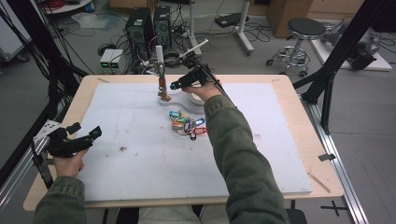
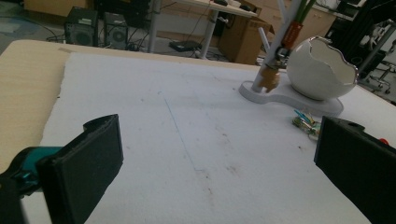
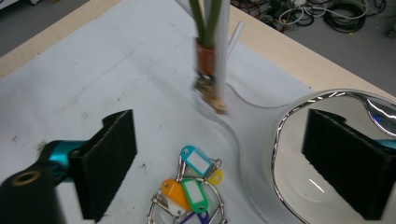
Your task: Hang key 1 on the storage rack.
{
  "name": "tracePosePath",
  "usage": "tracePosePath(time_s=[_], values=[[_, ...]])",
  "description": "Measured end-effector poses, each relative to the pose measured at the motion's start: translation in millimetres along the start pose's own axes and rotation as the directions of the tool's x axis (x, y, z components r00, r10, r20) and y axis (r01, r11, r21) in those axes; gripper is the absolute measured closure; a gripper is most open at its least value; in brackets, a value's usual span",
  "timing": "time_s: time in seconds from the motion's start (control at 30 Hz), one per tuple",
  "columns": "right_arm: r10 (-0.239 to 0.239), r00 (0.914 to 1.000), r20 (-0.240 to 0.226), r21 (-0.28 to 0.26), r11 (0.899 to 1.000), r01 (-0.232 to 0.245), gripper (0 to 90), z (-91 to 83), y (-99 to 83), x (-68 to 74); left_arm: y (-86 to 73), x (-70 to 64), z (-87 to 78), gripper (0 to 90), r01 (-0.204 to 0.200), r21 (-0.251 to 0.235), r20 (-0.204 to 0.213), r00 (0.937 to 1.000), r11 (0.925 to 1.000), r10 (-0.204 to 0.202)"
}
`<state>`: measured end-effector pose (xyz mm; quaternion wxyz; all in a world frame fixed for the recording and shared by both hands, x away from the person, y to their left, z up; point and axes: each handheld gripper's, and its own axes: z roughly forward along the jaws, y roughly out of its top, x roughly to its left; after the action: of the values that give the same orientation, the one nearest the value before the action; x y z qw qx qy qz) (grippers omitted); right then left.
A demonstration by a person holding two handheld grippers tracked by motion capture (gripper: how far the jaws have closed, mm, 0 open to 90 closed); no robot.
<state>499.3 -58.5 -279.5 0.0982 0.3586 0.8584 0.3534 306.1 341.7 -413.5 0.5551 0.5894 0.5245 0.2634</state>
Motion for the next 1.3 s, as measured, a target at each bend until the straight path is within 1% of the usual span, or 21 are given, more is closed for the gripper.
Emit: tracePosePath(time_s=[0.07, 0.2, 0.3, 0.33, 0.37, 0.43, 0.57, 0.7, 0.93, 1.0, 1.07, 1.17, 1.27, 1.3], values=[[-0.008, 0.9998, 0.017, 0.003, 1.0, 0.008, 0.7, -3.6, -1.8, -0.6, 0.1, -0.2, -0.3, 1.7, -0.006, 0.001, 0.0, 1.0, 1.0, 0.006], [0.002, 0.9994, 0.035, -0.039, 0.999, -0.001, 0.7, -13.2, -11.0, -4.0, 0.1, -0.2, -0.6, 1.7, -0.008, 0.0, -0.002, 1.0, 1.0, 0.008], [0.022, 0.9988, 0.044, -0.04, 0.999, -0.02, 0.7, -19.7, -19.4, -7.6, 0.2, -0.5, -0.7, 1.7, -0.008, -0.001, -0.002, 1.0, 1.0, 0.008], [0.014, 0.9985, 0.053, -0.044, 0.999, -0.012, 0.7, -22.8, -22.1, -7.9, 0.2, -0.5, -0.7, 1.7, -0.007, -0.001, -0.002, 1.0, 1.0, 0.007], [0.009, 0.9986, 0.053, -0.055, 0.998, -0.006, 0.7, -25.3, -24.4, -8.3, 0.2, -0.4, -0.7, 1.7, -0.007, -0.001, -0.002, 1.0, 1.0, 0.007], [0.021, 0.9986, 0.048, -0.08, 0.997, -0.017, 0.7, -32.7, -30.5, -9.7, 0.1, -0.5, -0.5, 1.7, -0.007, -0.002, -0.004, 1.0, 1.0, 0.007], [0.027, 0.9971, 0.071, -0.1, 0.995, -0.02, 0.7, -44.6, -38.0, -14.0, 0.1, -1.4, -0.6, 1.7, -0.01, -0.001, -0.005, 0.9999, 1.0, 0.01], [0.027, 0.9974, 0.066, -0.13, 0.991, -0.018, 0.7, -55.3, -45.2, -16.0, 0.0, -1.5, -0.6, 1.7, -0.017, 0.003, -0.008, 0.9998, 0.9999, 0.017], [0.042, 0.9959, 0.08, -0.163, 0.986, -0.029, 0.8, -66.6, -62.2, -21.6, 0.0, -1.8, -0.7, 1.7, -0.02, 0.004, -0.007, 0.9998, 0.9998, 0.02], [0.05, 0.9962, 0.071, -0.17, 0.985, -0.037, 0.8, -69.6, -65.8, -22.4, 0.0, -1.8, -0.7, 1.7, -0.02, 0.004, -0.008, 0.9998, 0.9998, 0.02], [0.046, 0.9966, 0.069, -0.175, 0.984, -0.033, 0.8, -71.1, -70.1, -22.7, 0.0, -1.8, -0.8, 1.7, -0.021, 0.005, -0.007, 0.9997, 0.9998, 0.021], [0.043, 0.9967, 0.068, -0.179, 0.983, -0.03, 0.7, -73.0, -77.4, -23.1, -0.2, -1.8, -0.5, 1.7, -0.02, 0.005, -0.009, 0.9998, 0.9998, 0.02], [0.036, 0.9964, 0.077, -0.169, 0.985, -0.023, 0.7, -74.0, -85.9, -24.9, -0.2, -2.0, -0.6, 1.7, -0.023, 0.006, -0.009, 0.9997, 0.9997, 0.023], [0.042, 0.9959, 0.08, -0.168, 0.985, -0.028, 0.7, -74.8, -91.2, -26.9, -0.3, -2.1, -0.5, 1.7, -0.023, 0.006, -0.009, 0.9997, 0.9997, 0.023]])
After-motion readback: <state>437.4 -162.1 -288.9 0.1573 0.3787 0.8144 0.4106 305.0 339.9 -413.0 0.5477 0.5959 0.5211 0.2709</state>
